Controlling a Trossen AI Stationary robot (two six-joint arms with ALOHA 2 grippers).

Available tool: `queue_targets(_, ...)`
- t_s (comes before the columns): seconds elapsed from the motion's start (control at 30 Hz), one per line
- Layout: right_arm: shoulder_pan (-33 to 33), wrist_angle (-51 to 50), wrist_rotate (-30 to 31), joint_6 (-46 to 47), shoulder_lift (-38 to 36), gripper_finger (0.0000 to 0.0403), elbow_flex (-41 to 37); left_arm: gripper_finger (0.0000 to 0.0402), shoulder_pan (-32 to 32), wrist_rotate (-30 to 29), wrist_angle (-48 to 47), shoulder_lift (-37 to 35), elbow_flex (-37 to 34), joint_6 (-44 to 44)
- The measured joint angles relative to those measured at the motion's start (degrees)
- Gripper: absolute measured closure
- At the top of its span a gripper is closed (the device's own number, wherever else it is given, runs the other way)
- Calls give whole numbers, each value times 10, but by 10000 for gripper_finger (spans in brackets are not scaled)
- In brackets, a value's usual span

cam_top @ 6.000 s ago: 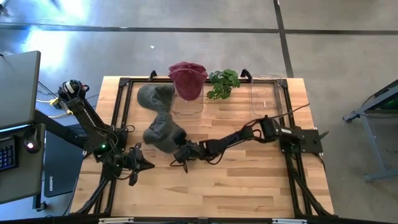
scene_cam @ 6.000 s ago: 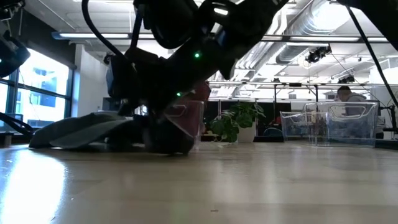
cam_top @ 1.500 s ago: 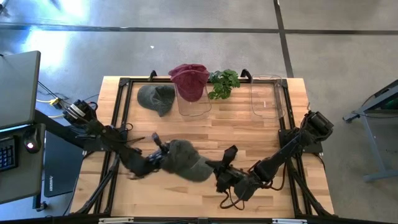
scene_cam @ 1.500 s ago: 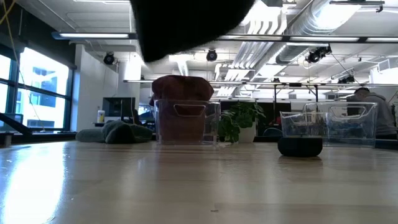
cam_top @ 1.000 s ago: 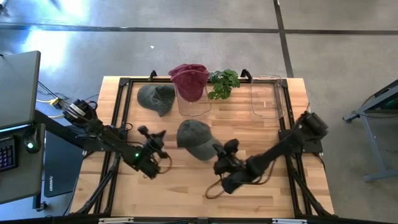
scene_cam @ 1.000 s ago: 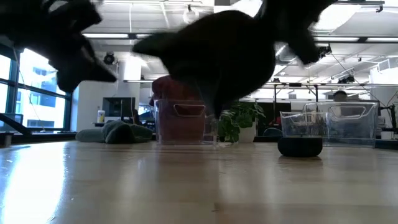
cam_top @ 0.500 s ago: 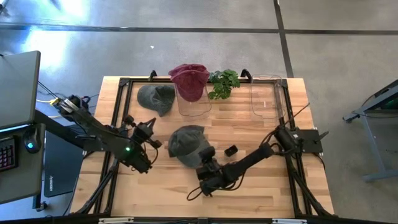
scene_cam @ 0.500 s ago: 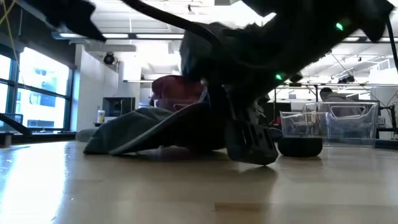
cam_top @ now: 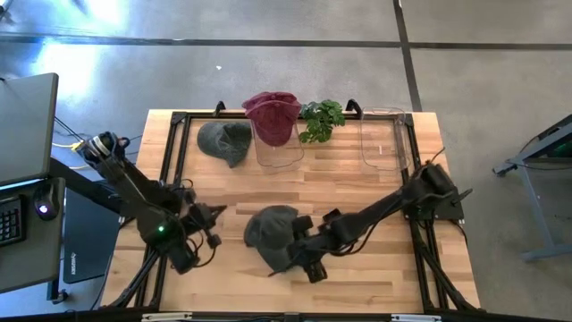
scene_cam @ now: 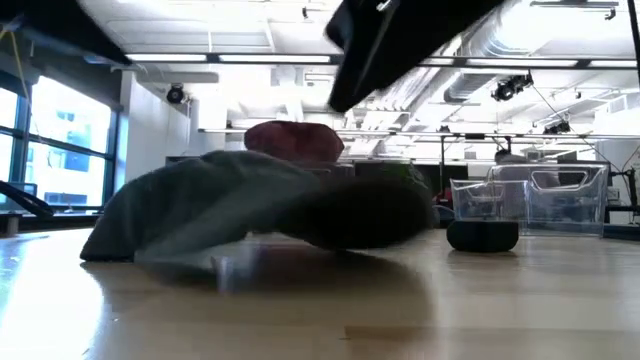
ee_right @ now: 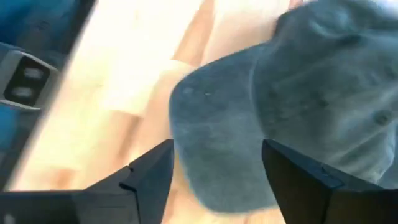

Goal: Pick & Place hat
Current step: Put the bottom black cap into the right transparent bin

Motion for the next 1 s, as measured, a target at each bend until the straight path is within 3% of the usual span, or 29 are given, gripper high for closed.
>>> queue_targets(0.13,9,22,16,18,-34,155,-23,396,-10,52,93,0,-70,-42)
queue_targets(0.23,19,59,25,22,-45,154,-55,367,-9,96,182,0,-125,-36)
queue_targets(0.37,33,101,47,46,-51,154,-99,291,-1,107,299,0,-186,-34)
queue_targets(0.5,39,125,58,71,-51,154,-134,201,23,172,398,-17,-233,-54)
queue_targets(0.67,40,179,49,80,-52,153,-167,122,80,248,722,-29,-323,82)
queue_targets(0.77,42,193,44,80,-52,153,-173,108,130,284,878,-30,-367,136)
queue_targets(0.87,44,201,39,80,-53,153,-173,108,184,317,905,-25,-391,132)
queue_targets(1.0,51,202,39,77,-53,153,-173,116,246,408,933,0,-394,124)
